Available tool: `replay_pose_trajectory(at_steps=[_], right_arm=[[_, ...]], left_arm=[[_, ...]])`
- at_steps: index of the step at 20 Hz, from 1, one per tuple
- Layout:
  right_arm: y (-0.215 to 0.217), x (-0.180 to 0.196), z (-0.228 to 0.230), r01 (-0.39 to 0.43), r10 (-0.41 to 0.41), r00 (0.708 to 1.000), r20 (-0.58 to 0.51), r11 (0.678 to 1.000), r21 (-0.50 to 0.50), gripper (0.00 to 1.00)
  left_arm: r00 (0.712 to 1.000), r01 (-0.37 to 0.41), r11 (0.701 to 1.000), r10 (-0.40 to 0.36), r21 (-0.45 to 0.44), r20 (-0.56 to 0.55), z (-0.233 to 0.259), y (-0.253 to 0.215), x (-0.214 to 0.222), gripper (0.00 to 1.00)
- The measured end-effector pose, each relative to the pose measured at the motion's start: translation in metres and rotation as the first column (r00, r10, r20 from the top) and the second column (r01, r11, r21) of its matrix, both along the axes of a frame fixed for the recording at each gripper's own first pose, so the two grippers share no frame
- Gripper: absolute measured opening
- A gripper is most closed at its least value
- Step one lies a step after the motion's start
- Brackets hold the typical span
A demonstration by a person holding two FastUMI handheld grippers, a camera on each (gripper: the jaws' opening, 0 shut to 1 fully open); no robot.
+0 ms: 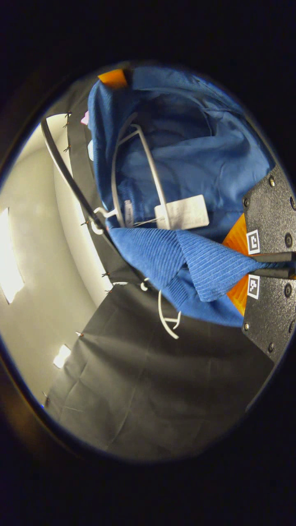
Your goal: Grasp the clothes on the hanger with both hands and then place them into the laundry hamper below.
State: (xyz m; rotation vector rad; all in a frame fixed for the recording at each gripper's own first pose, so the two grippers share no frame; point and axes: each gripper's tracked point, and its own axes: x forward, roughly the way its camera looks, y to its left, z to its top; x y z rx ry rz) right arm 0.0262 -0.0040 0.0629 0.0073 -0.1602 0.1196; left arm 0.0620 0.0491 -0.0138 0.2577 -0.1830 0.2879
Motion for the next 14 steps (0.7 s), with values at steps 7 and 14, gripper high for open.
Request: replay_pose_trajectory(at_steps=[7, 14], right_arm=[[0.005, 0.000, 0.016, 0.028, -0.027, 0.998, 0.064, 1.000, -0.012, 0.07], [0.009, 0.008, 0.032, 0.042, -0.040, 0.992, 0.124, 0.999, -0.017, 0.07]], left_arm=[[0.992, -0.062, 0.984, 0.043, 0.165, 0.118, 0.102, 0.041, -0.008, 0.08], [0.986, -0.114, 0.952, 0.072, 0.283, 0.152, 0.191, 0.087, 0.045, 0.05]])
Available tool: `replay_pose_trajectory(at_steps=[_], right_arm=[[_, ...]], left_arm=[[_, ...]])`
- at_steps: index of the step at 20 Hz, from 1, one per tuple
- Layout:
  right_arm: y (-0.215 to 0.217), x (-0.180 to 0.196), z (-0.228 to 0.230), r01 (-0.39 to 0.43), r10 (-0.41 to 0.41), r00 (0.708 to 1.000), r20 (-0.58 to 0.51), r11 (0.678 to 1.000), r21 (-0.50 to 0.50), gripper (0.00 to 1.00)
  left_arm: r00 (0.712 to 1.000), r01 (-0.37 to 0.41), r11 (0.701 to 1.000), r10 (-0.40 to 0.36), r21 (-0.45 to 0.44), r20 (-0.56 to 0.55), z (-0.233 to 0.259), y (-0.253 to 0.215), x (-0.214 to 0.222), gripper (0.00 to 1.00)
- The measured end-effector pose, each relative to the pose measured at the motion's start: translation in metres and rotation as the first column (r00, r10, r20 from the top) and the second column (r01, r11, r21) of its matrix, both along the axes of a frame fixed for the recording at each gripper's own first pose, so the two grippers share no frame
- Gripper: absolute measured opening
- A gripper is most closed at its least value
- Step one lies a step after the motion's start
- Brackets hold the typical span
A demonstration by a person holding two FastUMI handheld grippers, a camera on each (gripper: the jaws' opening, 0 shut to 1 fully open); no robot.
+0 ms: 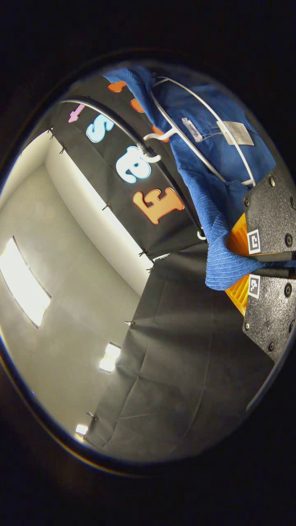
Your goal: Grasp the clothes on the hanger with both hands and then place them into the laundry hamper below.
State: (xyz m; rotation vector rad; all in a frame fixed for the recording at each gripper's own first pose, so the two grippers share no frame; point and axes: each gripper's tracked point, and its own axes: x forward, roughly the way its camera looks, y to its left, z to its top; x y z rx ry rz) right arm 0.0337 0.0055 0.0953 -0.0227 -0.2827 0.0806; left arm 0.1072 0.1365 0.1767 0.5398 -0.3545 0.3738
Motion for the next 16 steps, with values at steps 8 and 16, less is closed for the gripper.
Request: replay_pose_trajectory(at_steps=[8, 16], right_arm=[[0.006, 0.008, -0.006, -0.015, 0.015, 1.000, -0.019, 1.000, 0.023, 0.07], [0.007, 0.019, -0.019, -0.006, 0.007, 0.998, -0.061, 1.000, 0.019, 0.07]], left_arm=[[0.992, 0.091, 0.983, -0.103, -0.157, -0.072, -0.017, 0.073, 0.095, 0.05], [0.961, 0.078, 0.961, -0.144, -0.265, -0.237, -0.146, 0.096, 0.126, 0.05]])
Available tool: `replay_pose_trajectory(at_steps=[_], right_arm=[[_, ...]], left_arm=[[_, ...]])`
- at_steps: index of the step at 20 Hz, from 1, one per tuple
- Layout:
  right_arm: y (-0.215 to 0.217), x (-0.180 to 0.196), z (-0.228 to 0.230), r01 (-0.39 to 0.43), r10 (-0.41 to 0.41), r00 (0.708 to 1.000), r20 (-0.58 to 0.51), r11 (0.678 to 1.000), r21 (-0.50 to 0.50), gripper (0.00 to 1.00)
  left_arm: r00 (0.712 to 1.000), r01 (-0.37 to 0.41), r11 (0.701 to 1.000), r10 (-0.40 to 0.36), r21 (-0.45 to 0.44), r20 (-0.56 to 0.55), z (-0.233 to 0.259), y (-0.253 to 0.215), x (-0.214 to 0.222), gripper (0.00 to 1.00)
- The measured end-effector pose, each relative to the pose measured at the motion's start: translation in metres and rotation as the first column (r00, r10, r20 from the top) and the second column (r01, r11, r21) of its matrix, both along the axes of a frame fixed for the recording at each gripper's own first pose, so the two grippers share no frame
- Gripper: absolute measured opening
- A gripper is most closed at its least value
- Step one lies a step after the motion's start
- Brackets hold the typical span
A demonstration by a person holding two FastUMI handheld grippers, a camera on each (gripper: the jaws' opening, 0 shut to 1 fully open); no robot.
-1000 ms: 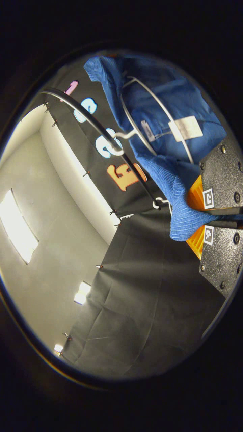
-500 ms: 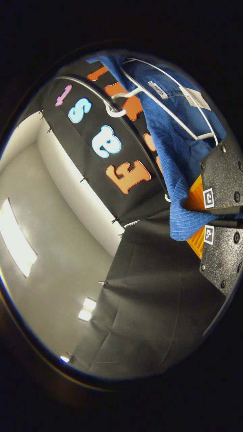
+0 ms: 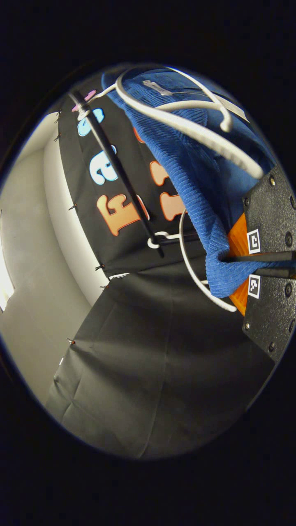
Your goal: Grasp the clothes on the hanger with both hands and then place them into the laundry hamper below.
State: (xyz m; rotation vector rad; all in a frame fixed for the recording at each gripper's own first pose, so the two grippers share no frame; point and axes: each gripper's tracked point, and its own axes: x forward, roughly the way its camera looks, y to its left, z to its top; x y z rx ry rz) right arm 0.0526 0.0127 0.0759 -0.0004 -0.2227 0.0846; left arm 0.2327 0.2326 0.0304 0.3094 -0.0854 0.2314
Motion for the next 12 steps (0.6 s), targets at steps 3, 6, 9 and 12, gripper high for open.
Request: replay_pose_trajectory(at_steps=[3, 6, 9, 12], right_arm=[[0.002, 0.003, 0.001, 0.009, -0.009, 1.000, 0.001, 1.000, -0.020, 0.07], [0.004, 0.010, 0.003, 0.020, -0.020, 1.000, 0.016, 0.999, -0.026, 0.07], [-0.001, 0.012, 0.009, 0.057, -0.055, 0.998, 0.037, 0.998, -0.040, 0.07], [-0.015, 0.016, 0.011, 0.106, -0.105, 0.994, 0.043, 0.994, -0.024, 0.07]], left_arm=[[0.999, 0.013, 0.999, -0.015, -0.051, -0.035, -0.038, -0.003, -0.010, 0.05], [0.999, 0.005, 0.997, -0.009, -0.078, -0.054, -0.058, -0.001, -0.025, 0.05], [0.998, -0.002, 0.995, -0.004, -0.100, -0.057, -0.069, -0.004, -0.044, 0.05], [0.998, -0.011, 0.997, 0.007, -0.074, -0.059, -0.074, -0.008, -0.059, 0.05]])
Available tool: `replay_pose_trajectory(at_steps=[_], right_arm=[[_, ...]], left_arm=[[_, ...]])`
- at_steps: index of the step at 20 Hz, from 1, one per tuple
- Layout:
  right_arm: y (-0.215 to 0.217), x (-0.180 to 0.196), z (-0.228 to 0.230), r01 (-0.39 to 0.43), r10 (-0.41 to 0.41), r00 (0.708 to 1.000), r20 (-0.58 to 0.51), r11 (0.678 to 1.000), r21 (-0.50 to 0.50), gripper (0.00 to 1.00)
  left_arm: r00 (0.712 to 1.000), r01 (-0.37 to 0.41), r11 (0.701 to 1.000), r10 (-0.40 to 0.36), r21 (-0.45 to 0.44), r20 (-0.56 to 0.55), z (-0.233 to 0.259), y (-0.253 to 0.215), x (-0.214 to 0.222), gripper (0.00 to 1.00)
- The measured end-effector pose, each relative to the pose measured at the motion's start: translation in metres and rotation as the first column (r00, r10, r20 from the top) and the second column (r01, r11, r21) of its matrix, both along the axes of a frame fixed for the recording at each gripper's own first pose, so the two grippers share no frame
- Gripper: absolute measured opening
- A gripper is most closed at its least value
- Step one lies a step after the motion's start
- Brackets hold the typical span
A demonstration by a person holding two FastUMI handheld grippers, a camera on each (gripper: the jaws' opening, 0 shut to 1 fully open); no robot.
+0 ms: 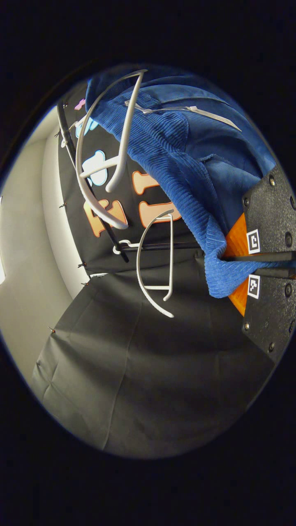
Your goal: Grasp the clothes on the hanger with both hands and then place them into the laundry hamper below.
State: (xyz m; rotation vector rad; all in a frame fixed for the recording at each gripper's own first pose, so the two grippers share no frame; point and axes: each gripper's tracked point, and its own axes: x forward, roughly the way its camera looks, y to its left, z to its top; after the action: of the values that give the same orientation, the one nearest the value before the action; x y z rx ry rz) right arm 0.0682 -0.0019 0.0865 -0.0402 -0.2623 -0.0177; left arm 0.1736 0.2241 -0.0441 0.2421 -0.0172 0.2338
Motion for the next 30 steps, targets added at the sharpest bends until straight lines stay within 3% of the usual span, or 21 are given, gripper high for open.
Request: replay_pose_trajectory(at_steps=[7, 12, 15, 19, 26, 30], right_arm=[[-0.063, 0.012, -0.008, 0.172, -0.171, 0.985, -0.021, 0.985, 0.026, 0.07], [-0.102, 0.012, -0.024, 0.240, -0.238, 0.969, -0.057, 0.970, 0.025, 0.07], [-0.120, 0.014, -0.028, 0.299, -0.301, 0.952, -0.059, 0.953, -0.040, 0.07], [-0.151, 0.008, -0.050, 0.374, -0.373, 0.921, -0.115, 0.927, -0.013, 0.07], [-0.159, -0.012, -0.080, 0.367, -0.358, 0.915, -0.187, 0.930, 0.012, 0.07], [-0.145, -0.013, -0.076, 0.319, -0.311, 0.931, -0.189, 0.948, 0.013, 0.07]], left_arm=[[0.999, 0.043, 0.999, -0.043, -0.001, -0.013, -0.005, -0.040, -0.009, 0.06], [0.996, 0.077, 0.995, -0.079, -0.055, -0.032, -0.020, -0.066, -0.008, 0.06], [0.993, 0.098, 0.992, -0.103, -0.081, -0.058, -0.032, -0.081, -0.007, 0.05], [0.988, 0.127, 0.987, -0.134, -0.094, -0.080, -0.041, -0.100, -0.012, 0.06], [0.973, 0.194, 0.979, -0.200, -0.065, -0.117, -0.048, -0.133, -0.035, 0.05], [0.970, 0.210, 0.977, -0.214, -0.049, -0.115, -0.036, -0.139, -0.050, 0.05]])
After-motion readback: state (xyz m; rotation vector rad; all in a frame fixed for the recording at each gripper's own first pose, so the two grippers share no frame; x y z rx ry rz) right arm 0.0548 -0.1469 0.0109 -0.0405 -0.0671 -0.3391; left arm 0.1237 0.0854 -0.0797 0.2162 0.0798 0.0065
